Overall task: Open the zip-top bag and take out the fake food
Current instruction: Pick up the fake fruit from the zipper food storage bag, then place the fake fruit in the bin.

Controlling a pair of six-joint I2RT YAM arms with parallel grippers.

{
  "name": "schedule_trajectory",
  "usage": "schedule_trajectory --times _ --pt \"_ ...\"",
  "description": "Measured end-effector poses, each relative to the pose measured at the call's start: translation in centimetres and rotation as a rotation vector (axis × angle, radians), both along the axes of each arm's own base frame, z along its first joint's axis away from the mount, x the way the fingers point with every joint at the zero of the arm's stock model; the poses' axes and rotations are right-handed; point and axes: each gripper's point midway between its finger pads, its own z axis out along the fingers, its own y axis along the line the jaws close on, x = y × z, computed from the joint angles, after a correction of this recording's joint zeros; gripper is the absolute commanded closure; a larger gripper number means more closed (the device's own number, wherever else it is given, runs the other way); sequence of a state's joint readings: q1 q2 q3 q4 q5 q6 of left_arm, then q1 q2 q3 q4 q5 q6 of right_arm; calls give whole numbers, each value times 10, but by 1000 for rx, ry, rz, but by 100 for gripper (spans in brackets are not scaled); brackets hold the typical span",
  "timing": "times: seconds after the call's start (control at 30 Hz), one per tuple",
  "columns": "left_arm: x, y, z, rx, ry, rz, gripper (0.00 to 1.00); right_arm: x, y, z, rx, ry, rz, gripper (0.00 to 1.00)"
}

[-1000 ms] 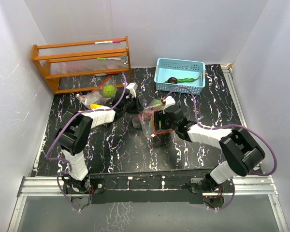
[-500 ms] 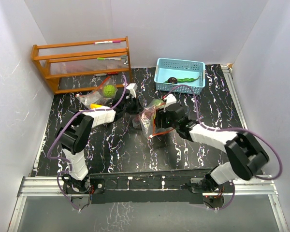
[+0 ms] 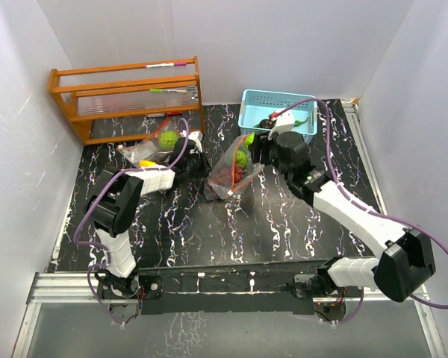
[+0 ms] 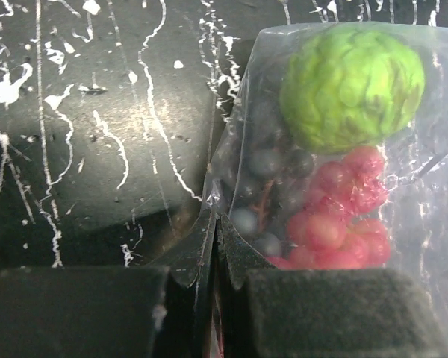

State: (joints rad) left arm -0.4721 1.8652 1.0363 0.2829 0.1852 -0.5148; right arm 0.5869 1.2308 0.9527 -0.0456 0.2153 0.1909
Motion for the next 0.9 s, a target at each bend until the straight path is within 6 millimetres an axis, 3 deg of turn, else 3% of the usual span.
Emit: schedule_trajectory --times 0.2,0.4,0.67,0.77,0.9 --pt "1 10 -7 17 16 38 100 51 -38 11 -11 4 -145 64" --pt "0 13 -8 23 15 48 100 101 -73 -25 -4 74 -260 64" --pt "-7 6 -6 -33 28 30 100 144 -92 -84 1 151 -334 60" --pt "-9 3 -4 -53 31 21 100 167 -97 -88 12 148 -358 60" --pt "-13 3 -1 -65 31 18 100 184 -104 -79 27 112 -380 58"
